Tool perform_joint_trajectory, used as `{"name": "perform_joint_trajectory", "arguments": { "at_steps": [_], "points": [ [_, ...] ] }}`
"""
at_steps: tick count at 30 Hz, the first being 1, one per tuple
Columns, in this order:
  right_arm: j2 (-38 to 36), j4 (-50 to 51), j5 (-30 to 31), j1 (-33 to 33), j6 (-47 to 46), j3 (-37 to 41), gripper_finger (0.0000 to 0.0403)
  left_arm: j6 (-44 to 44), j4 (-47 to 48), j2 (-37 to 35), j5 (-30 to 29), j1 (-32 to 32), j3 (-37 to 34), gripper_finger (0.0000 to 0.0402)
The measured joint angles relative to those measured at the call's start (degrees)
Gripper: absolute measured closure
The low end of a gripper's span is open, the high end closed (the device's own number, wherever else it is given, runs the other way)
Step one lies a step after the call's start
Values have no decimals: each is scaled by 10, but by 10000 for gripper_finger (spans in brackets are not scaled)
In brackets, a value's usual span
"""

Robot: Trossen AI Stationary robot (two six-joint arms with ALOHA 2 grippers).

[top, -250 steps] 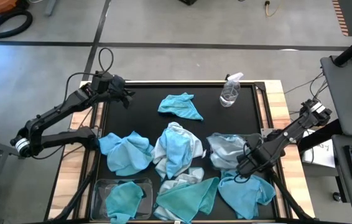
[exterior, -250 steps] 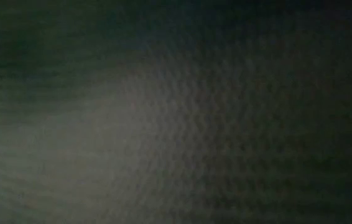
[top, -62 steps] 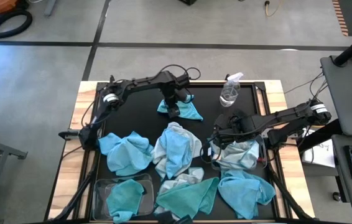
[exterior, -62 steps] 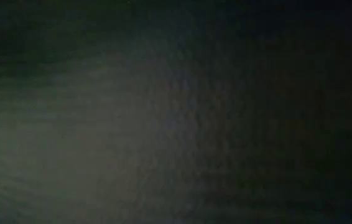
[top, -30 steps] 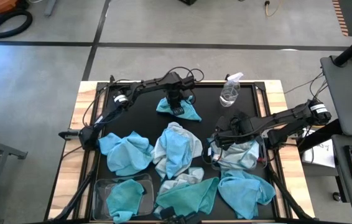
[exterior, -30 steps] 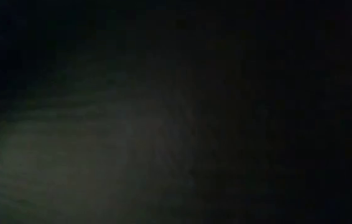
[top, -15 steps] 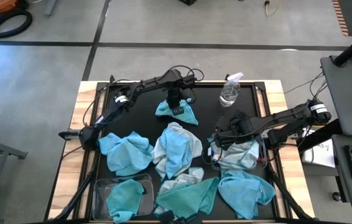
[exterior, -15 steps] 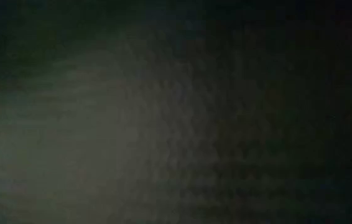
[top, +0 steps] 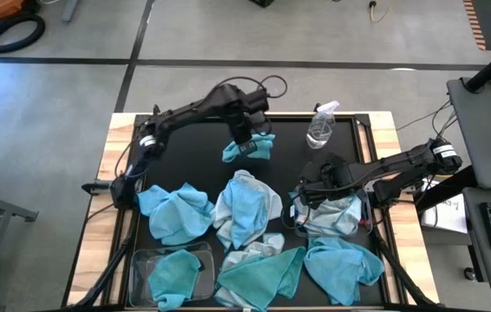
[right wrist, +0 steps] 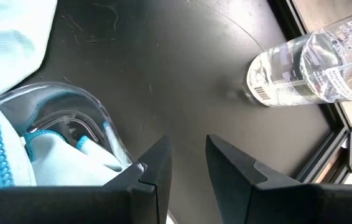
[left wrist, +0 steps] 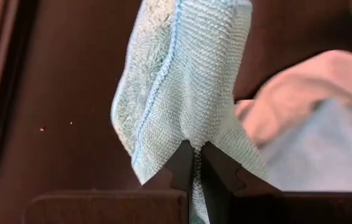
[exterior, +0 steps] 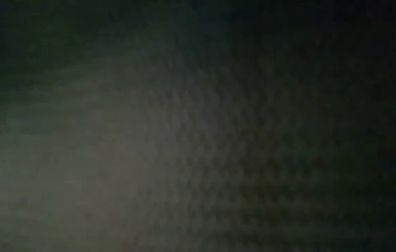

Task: Sort microfiber towel by color & place in baskets
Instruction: Put the blue towel into the bottom transparent bin

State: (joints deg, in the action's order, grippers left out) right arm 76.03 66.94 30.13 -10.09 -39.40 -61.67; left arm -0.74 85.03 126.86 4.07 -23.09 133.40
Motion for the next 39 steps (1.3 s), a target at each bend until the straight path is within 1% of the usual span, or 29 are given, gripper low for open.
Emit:
{"name": "perform_joint_trajectory", "arguments": {
  "at_steps": [3, 9, 11, 18, 21, 24, 27, 29, 34, 39],
  "points": [
    [0, 0, 0, 0, -2, 0, 310, 4, 2, -36, 0, 18, 1, 400],
    [0, -2, 0, 0, -9, 0, 310, 25, 47, -111, 0, 61, 1, 400],
    [0, -4, 0, 0, -11, 0, 310, 40, 50, -138, 0, 78, 0, 400],
    [0, -21, -1, 0, -11, 0, 310, 97, 50, -233, -2, 168, -7, 400],
    [0, -32, -1, 0, -11, 0, 310, 129, 49, -269, -30, 220, -11, 400],
    [0, -41, -1, 0, -11, 0, 310, 175, 49, -302, -86, 276, -25, 400],
    [0, -52, -1, 0, -23, 0, 310, 249, 49, -338, -151, 336, -63, 400],
    [0, -54, -1, 0, -39, 0, 310, 299, 50, -365, -171, 375, -105, 400],
    [0, -63, -1, 0, -68, 0, 310, 428, 50, -427, -172, 473, -238, 400],
    [0, -64, -5, 0, -100, 0, 310, 587, 31, -478, -170, 576, -375, 400]
  ]
}}
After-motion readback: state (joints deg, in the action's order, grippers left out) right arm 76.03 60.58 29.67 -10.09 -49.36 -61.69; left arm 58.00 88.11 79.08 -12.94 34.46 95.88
